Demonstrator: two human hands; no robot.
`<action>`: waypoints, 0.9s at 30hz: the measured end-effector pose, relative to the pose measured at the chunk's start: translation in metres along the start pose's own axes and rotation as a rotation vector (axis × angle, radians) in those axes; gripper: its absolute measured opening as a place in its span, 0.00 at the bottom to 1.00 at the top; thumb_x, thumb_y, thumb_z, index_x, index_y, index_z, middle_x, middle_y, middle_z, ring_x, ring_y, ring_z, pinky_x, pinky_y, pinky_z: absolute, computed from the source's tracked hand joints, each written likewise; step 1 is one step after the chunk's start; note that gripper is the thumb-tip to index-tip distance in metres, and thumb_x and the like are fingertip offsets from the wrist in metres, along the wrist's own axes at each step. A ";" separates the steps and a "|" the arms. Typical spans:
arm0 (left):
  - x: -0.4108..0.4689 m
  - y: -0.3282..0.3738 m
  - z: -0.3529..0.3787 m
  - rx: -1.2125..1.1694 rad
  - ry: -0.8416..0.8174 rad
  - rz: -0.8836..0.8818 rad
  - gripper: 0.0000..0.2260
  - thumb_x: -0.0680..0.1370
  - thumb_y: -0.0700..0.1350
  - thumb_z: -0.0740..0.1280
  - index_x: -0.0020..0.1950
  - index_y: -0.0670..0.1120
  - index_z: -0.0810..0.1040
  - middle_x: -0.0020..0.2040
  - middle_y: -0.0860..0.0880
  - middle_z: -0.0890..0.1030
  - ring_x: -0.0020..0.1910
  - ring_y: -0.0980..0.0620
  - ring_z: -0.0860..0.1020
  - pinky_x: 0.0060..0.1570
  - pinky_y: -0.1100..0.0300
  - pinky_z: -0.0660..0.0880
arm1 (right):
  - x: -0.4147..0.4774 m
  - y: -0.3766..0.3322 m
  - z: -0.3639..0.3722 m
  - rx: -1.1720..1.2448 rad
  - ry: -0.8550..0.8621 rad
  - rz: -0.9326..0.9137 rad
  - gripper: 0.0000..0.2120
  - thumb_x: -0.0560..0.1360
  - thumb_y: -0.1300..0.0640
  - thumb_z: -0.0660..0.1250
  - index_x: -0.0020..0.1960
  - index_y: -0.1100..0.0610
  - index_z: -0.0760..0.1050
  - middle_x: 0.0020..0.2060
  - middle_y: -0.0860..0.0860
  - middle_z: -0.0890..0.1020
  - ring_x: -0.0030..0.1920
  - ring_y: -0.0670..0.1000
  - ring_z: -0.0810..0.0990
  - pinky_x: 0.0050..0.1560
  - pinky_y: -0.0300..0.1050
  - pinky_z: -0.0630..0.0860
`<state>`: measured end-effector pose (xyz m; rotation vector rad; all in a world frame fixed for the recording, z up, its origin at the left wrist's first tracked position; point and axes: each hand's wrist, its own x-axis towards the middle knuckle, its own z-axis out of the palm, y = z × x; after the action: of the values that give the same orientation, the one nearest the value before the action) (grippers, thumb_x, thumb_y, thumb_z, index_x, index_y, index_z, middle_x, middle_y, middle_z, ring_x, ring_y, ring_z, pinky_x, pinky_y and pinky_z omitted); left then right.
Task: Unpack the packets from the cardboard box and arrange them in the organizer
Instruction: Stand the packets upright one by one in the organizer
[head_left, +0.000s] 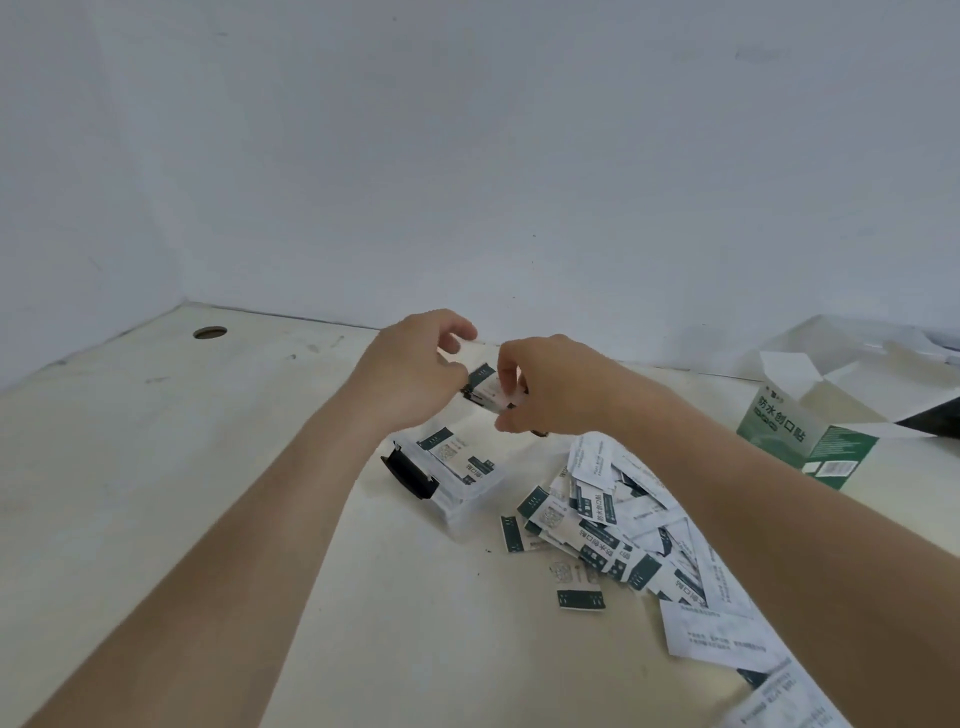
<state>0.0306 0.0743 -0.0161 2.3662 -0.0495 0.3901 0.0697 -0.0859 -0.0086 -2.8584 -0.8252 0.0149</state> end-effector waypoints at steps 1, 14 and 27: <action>-0.008 0.003 -0.005 0.067 0.008 0.056 0.15 0.74 0.38 0.63 0.53 0.56 0.79 0.45 0.59 0.79 0.42 0.58 0.77 0.38 0.66 0.70 | 0.003 0.003 0.001 -0.008 -0.018 0.016 0.15 0.69 0.48 0.74 0.48 0.53 0.73 0.41 0.48 0.79 0.43 0.51 0.79 0.39 0.44 0.74; -0.057 -0.022 -0.010 0.636 -0.493 0.243 0.27 0.70 0.38 0.62 0.65 0.61 0.70 0.62 0.60 0.74 0.68 0.62 0.65 0.72 0.54 0.34 | 0.040 -0.007 0.036 -0.004 -0.229 0.110 0.15 0.68 0.53 0.75 0.49 0.63 0.79 0.45 0.56 0.84 0.38 0.53 0.78 0.43 0.46 0.77; -0.048 -0.025 0.003 0.683 -0.434 0.232 0.27 0.68 0.35 0.60 0.61 0.59 0.75 0.49 0.60 0.77 0.62 0.58 0.69 0.73 0.51 0.43 | 0.048 -0.009 0.038 0.076 -0.285 0.156 0.16 0.67 0.53 0.76 0.49 0.63 0.81 0.37 0.53 0.80 0.36 0.52 0.76 0.37 0.43 0.72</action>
<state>-0.0111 0.0868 -0.0490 3.0959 -0.4611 -0.0250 0.1032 -0.0475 -0.0431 -2.8787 -0.6284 0.4716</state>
